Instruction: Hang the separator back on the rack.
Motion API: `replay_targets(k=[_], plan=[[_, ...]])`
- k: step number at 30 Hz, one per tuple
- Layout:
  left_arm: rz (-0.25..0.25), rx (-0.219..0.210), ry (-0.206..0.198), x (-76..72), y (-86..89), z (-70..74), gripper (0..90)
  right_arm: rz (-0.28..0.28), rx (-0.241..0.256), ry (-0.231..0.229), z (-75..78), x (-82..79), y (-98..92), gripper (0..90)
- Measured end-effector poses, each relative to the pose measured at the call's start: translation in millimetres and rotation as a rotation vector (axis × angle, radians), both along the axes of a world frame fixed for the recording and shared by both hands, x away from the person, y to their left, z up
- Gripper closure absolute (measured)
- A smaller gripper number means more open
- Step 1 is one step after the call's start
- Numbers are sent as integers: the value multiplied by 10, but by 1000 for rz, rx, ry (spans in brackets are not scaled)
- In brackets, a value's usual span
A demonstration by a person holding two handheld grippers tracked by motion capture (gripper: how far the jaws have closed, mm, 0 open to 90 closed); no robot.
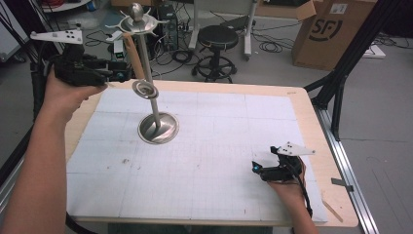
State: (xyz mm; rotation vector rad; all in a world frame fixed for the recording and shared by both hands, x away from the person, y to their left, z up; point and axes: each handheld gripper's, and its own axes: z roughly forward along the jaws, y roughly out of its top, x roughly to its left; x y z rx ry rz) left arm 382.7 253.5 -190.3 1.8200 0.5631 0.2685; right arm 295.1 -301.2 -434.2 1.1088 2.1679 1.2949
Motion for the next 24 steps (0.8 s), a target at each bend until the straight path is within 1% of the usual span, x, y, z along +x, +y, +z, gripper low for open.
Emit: replay_targets(k=[1,2,3,5,7,8,9,10,11,12,13,15,16,17,18,24], plan=[[13,3,3,-8,14,-13,508,0,0,0,0,0,0,25],[13,3,3,-8,14,-13,472,0,0,1,1,-1,0,25],[29,9,4,-14,32,-25,472,0,0,1,1,-1,0,25],[54,16,9,-40,84,-42,411,0,-4,-3,-1,-1,4,25],[55,13,5,-72,128,-45,399,-1,-3,-1,0,-4,7,25],[58,20,1,-112,164,-44,385,-1,-3,-2,0,-4,7,25],[58,20,1,-112,164,-44,375,-1,-2,3,0,-5,9,25],[60,30,5,-131,174,-44,375,-1,-2,3,0,-5,9,25],[63,47,6,-157,186,-44,342,1,-4,2,-5,0,11,25],[60,49,0,-172,193,-46,342,1,-4,2,-5,0,11,25],[52,42,-8,-213,210,-52,334,0,-7,3,-6,-2,15,25],[51,28,-20,-254,217,-61,327,5,-9,3,-5,-3,17,25],[51,28,-20,-254,217,-61,320,3,-10,-1,-5,-3,17,25],[35,23,-31,-289,222,-71,317,4,-8,2,-2,-8,19,25],[35,17,-35,-310,215,-79,312,4,-8,0,-2,-8,21,25],[28,28,-46,-387,168,-134,249,5,-10,3,0,-12,22,25]])
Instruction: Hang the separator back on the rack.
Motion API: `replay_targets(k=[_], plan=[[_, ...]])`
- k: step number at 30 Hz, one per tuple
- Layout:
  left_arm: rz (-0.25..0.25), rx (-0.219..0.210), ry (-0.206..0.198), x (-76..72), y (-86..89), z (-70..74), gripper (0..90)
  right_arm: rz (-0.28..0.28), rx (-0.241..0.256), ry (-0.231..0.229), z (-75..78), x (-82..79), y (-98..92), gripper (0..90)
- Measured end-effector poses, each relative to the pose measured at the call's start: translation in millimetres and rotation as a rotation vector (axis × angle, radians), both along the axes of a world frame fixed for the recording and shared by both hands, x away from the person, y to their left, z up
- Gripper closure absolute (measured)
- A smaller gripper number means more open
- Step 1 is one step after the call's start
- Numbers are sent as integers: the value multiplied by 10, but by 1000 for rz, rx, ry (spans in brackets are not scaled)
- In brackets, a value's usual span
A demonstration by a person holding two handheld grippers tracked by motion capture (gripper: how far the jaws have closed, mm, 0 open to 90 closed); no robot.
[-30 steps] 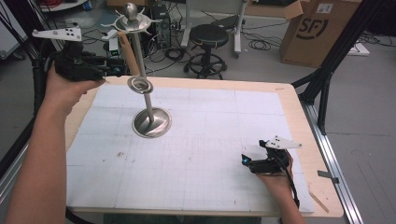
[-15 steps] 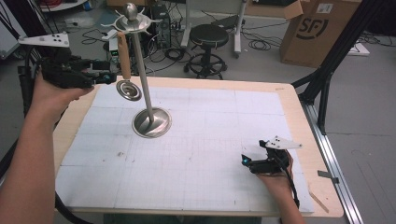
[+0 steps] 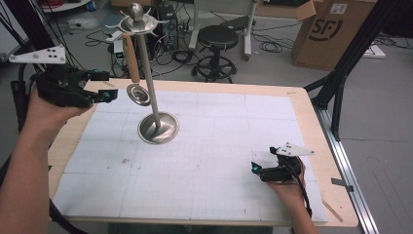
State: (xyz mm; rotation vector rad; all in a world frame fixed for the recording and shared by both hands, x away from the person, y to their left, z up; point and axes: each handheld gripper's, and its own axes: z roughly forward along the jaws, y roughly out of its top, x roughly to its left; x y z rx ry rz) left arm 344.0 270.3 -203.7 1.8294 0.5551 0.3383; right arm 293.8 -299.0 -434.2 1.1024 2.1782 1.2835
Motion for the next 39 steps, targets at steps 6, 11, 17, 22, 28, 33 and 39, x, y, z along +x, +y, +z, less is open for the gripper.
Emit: replay_targets(k=[6,11,17,22,28,33,39], plan=[[-43,4,-27,-132,-86,-96,211,0,-1,0,-1,0,0,25],[-43,4,-37,-198,-101,-174,188,3,3,-2,0,1,3,25],[-41,-29,-51,-276,-100,-351,163,1,5,-3,5,3,-9,24],[-40,-46,-32,-283,-112,-514,125,4,3,-3,3,3,-7,25],[-61,-57,-41,-360,-157,-647,123,2,5,-7,7,5,-15,25],[-72,-74,-46,-440,-187,-818,122,4,6,-11,10,4,-17,25],[-82,-76,-23,-445,-234,-1020,122,2,6,-4,10,3,-12,25]])
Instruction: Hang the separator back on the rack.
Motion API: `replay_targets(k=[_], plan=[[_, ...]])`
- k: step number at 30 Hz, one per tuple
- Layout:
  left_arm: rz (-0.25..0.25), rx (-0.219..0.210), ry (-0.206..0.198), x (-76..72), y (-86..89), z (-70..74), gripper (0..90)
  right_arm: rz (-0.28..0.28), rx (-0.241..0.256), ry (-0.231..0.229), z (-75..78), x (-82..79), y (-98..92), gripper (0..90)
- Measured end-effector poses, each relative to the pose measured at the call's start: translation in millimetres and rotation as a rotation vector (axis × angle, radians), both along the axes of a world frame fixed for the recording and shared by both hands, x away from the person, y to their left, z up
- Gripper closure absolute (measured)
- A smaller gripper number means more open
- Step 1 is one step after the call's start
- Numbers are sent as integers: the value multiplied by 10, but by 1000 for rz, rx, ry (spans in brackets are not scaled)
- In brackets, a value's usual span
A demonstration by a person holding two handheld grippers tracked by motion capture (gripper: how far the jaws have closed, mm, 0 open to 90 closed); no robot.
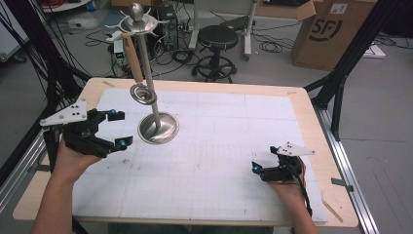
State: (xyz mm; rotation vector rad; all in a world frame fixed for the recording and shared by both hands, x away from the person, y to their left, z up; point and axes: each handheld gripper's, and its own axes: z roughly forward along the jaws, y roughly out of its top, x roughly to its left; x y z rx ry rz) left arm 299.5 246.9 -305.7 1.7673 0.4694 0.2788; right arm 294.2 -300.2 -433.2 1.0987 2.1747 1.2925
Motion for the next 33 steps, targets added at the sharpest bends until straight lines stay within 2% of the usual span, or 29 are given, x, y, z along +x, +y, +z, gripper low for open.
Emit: replay_targets(k=[6,17,18,20,22,24,25,28,30,33], plan=[[1,-20,23,-13,29,-144,121,2,3,-4,11,-12,-7,25],[1,-15,39,1,25,-388,89,15,16,-10,0,6,0,25],[3,-8,50,16,4,-460,81,19,17,-10,-6,15,3,25],[2,-5,53,23,-9,-497,68,22,25,-10,-8,24,3,25],[-6,7,60,42,-64,-593,63,21,34,-13,-8,35,-9,25],[-7,14,55,45,-87,-624,63,15,51,-8,-7,42,-18,25],[-10,13,50,53,-136,-696,61,16,55,-8,-8,46,-23,25],[-5,21,57,78,-181,-775,35,10,64,-10,-4,44,-34,25],[-3,54,74,115,-231,-836,16,9,65,-14,-3,48,-41,25],[-16,55,85,126,-264,-865,16,9,66,-9,-2,44,-38,25]])
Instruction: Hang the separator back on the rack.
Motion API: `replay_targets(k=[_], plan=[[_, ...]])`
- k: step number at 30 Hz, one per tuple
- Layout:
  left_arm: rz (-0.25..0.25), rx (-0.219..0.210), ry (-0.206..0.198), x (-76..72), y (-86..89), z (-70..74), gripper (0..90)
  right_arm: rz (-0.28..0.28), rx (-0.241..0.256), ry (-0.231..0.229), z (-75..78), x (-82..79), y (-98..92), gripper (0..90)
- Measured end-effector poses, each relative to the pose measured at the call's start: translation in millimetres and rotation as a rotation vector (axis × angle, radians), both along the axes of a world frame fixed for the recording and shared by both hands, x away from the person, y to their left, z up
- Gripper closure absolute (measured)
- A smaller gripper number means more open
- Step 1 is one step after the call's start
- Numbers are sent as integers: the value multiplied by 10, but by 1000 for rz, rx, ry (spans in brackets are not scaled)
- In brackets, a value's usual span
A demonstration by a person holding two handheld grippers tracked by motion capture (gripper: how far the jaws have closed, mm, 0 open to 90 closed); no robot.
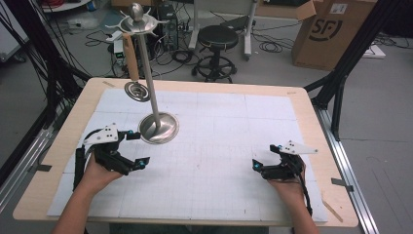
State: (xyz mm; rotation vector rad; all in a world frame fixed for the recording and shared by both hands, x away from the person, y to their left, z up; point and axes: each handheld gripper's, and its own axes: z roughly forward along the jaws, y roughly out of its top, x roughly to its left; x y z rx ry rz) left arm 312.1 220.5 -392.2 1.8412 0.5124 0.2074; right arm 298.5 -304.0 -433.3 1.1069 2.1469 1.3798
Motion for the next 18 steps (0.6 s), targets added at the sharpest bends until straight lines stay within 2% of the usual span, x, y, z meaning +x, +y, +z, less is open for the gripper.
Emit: replay_targets(k=[1,6,9,15,18], plan=[[-14,10,-1,0,-33,-17,16,2,-10,-4,-1,-1,9,25],[-17,20,-2,-12,-56,-28,17,8,-29,0,-1,-17,30,25],[-2,15,-12,-25,-29,-37,16,7,-34,-5,7,-26,29,25],[19,-2,1,-3,27,-39,16,9,-34,1,-4,-15,34,25],[20,10,9,5,16,-55,16,10,-33,1,-3,-15,31,25]])
